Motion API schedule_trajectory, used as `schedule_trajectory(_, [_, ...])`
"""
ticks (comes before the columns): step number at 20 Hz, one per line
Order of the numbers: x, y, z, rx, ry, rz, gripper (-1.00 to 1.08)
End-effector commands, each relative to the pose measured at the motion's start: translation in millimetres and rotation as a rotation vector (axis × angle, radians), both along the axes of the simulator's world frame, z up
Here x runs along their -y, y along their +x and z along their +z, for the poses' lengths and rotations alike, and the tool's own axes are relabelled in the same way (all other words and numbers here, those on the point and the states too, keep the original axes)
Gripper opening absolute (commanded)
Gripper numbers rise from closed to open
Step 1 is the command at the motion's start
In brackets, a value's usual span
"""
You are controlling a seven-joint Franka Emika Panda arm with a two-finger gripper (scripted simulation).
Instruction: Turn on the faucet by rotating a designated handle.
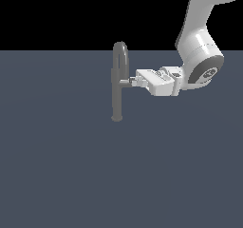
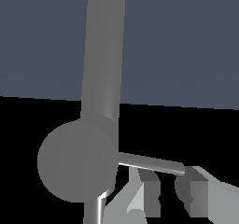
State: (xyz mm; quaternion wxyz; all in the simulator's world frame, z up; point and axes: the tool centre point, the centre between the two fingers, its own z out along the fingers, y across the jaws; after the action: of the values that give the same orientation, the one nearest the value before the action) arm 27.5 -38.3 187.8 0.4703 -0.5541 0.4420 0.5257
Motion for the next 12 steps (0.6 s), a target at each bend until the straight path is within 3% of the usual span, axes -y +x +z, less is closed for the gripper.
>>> schedule_trajectory(1, [0.7, -4.3, -34.2, -0.044, -0.004, -0.011, -1.00])
schedule_trajectory(5, [0.9, -4.4, -52.3, -0.060, -0.005, -0.014, -1.00])
schedule_trajectory(6, [-0.8, 4.0, -9.3, 0.003, 0.005, 0.006, -1.00])
schedule_trajectory(12, [-1.7, 10.6, -36.5, -0.026, 0.001, -0.003, -1.00])
